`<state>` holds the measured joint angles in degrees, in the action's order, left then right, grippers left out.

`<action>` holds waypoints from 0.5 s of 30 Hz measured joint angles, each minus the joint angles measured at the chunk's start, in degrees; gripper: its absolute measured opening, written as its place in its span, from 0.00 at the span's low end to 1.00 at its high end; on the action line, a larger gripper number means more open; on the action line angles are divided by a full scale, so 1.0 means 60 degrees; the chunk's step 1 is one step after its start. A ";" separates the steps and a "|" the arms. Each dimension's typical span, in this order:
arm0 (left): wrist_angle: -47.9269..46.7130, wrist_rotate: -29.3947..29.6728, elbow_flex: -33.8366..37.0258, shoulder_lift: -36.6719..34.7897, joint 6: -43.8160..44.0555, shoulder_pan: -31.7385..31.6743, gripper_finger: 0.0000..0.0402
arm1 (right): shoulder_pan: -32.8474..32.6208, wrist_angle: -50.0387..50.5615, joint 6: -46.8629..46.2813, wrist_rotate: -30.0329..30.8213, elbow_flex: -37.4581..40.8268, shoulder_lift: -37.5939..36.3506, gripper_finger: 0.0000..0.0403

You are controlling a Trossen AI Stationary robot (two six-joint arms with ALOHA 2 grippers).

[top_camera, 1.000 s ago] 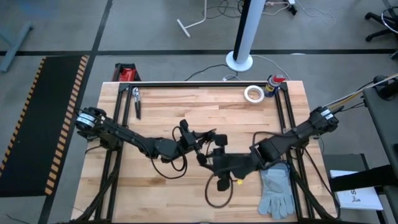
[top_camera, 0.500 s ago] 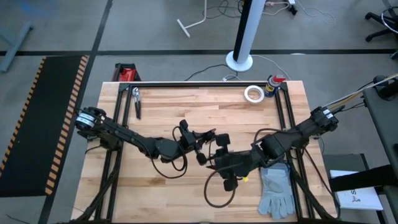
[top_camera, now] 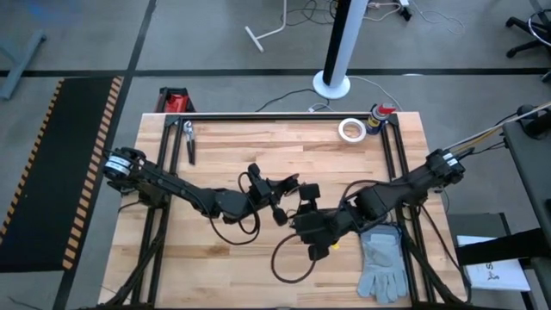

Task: Coil cords
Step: Coil the black wire into the spool

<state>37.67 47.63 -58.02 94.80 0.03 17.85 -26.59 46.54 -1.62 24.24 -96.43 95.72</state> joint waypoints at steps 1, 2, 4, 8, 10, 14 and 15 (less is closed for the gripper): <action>-0.0030 -0.0027 0.0000 0.0000 -0.0007 0.0000 0.00 | 0.0001 0.0041 0.0022 0.0100 -0.0059 -0.0002 0.21; -0.0037 -0.0031 0.0000 0.0002 -0.0017 0.0000 0.00 | 0.0002 0.0117 0.0025 0.0147 -0.0141 -0.0002 0.20; -0.0087 -0.0031 0.0000 0.0000 -0.0014 0.0000 0.00 | 0.0018 0.0266 0.0030 0.0161 -0.0340 -0.0002 0.19; -0.0217 -0.0112 0.0007 0.0007 0.0037 0.0000 0.00 | 0.0050 0.0497 0.0082 0.0178 -0.0723 -0.0006 0.19; -0.0273 -0.0115 0.0007 0.0007 0.0052 0.0000 0.00 | 0.0084 0.0920 -0.0044 0.0156 -0.0918 0.0067 0.20; -0.0537 -0.0191 0.0004 0.0009 0.0092 0.0004 0.00 | 0.0190 0.1730 -0.0315 0.0200 -0.1437 0.0324 0.20; -0.0539 -0.0206 0.0004 0.0015 0.0092 0.0004 0.00 | 0.0200 0.1823 -0.0318 0.0216 -0.1573 0.0357 0.20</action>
<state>34.44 46.39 -58.00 94.89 0.58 17.87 -25.39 57.48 -3.53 25.54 -105.87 97.86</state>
